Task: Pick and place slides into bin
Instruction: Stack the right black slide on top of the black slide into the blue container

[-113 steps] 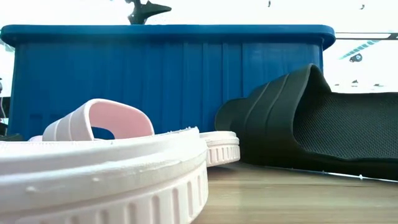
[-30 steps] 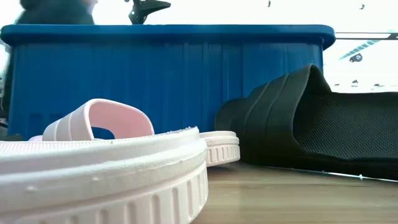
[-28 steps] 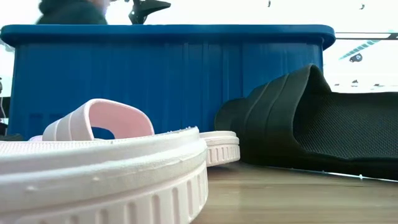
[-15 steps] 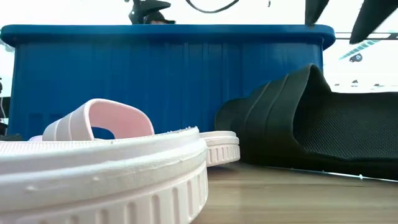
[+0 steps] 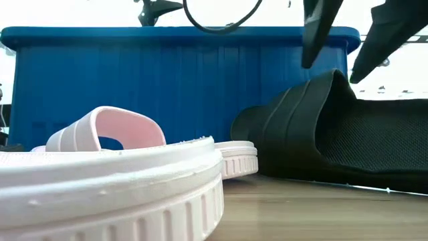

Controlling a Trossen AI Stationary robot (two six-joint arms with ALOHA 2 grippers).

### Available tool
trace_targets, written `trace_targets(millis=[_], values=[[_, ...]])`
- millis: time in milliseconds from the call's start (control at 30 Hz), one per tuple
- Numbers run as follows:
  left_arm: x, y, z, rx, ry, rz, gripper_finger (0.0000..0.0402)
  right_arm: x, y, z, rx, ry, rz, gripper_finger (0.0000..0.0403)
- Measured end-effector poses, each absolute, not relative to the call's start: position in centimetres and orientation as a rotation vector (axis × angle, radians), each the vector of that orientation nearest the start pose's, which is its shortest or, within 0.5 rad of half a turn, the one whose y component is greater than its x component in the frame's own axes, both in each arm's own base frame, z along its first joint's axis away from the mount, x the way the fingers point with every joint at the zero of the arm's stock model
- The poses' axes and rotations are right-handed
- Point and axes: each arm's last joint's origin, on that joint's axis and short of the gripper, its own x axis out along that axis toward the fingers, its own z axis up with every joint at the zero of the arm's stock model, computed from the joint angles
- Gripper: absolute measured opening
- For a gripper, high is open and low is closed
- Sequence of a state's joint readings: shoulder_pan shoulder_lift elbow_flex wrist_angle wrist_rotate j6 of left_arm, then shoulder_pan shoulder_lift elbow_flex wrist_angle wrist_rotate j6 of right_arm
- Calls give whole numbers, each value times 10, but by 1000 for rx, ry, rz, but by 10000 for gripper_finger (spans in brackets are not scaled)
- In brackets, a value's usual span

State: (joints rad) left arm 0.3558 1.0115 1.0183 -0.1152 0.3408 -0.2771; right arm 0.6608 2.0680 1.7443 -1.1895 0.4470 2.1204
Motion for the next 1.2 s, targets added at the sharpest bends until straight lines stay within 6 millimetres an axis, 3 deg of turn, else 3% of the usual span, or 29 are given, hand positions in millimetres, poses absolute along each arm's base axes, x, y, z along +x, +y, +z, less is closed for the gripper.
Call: trace_targets(millis=[367,667,800,1033,1200], values=[[209,67,375,-321,110,31,297,343,219,208,994,732,-1128,201],[209,67,375,-321,110,31,297,346,216,205,982,745,-1130,192],[209,67,375,-321,110,31,297,347,217,205,997,744,-1123,149],[209,67,375,-321,110,31,297,352,220,205,1011,758,-1062,28],[209,67,375,-321,111,31,297,356,222,207,1041,752,-1015,13]])
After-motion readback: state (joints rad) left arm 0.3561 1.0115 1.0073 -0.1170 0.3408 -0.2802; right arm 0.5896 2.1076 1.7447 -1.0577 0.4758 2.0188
